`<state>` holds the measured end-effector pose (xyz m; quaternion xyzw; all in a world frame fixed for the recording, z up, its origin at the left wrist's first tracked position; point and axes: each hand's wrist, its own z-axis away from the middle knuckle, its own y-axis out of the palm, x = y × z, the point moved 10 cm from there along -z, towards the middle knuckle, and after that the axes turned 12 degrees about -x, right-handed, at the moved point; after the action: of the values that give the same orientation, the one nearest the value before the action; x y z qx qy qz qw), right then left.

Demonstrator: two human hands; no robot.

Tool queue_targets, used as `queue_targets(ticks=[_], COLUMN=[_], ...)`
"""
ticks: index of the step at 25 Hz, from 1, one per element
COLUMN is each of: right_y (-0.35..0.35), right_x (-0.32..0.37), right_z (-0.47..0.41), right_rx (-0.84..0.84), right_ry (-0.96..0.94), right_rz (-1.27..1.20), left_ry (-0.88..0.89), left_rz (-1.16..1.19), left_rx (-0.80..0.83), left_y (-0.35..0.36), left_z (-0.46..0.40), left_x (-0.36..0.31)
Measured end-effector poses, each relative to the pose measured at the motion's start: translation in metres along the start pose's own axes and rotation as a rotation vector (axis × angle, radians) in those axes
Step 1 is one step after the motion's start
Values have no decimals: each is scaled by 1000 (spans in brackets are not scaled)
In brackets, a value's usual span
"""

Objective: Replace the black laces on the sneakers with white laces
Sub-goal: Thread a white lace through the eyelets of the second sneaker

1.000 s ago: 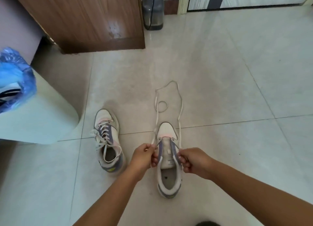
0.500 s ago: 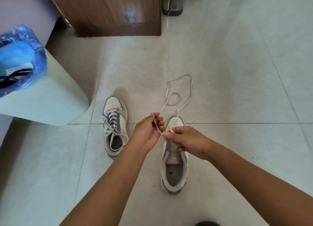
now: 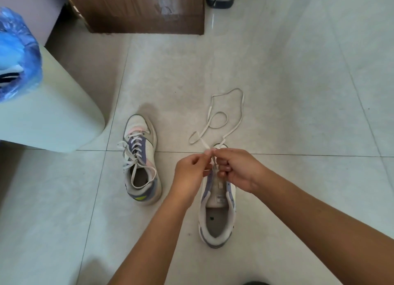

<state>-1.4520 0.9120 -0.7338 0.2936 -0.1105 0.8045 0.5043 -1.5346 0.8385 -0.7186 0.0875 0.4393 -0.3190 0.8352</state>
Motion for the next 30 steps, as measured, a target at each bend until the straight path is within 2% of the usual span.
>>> queue_targets(ticks=[2,5,9,11,17,19,23,30], right_y=[2,-2,-40,-55,-71,-75,-79,-70], right_x=[-4,-5,9,10,-8,-6,11,21], right_z=[-1,-1,-7,-11,-16,-14,-7,-1], right_rx=[2,-25,-243,-286,-280,-291,-389,-364], right_ry=[16,5,-92,-135,-96,-129,-350,-471], right_rz=[12,45,156,222,7,2,451,699], left_ry=[33,29,-5,-11,-2,19,66,117], left_rz=[22,14,59,44,42,38,-106,-260], left_rx=[38,-2,-165,-194,-165,-180,-203,-164], left_y=[3,1,-17,-22,-12,-13,-17,-18], left_z=[9,6,-16,-23,-24,-25,-25,-25], left_x=[0,6,13,17,25,24,27,28])
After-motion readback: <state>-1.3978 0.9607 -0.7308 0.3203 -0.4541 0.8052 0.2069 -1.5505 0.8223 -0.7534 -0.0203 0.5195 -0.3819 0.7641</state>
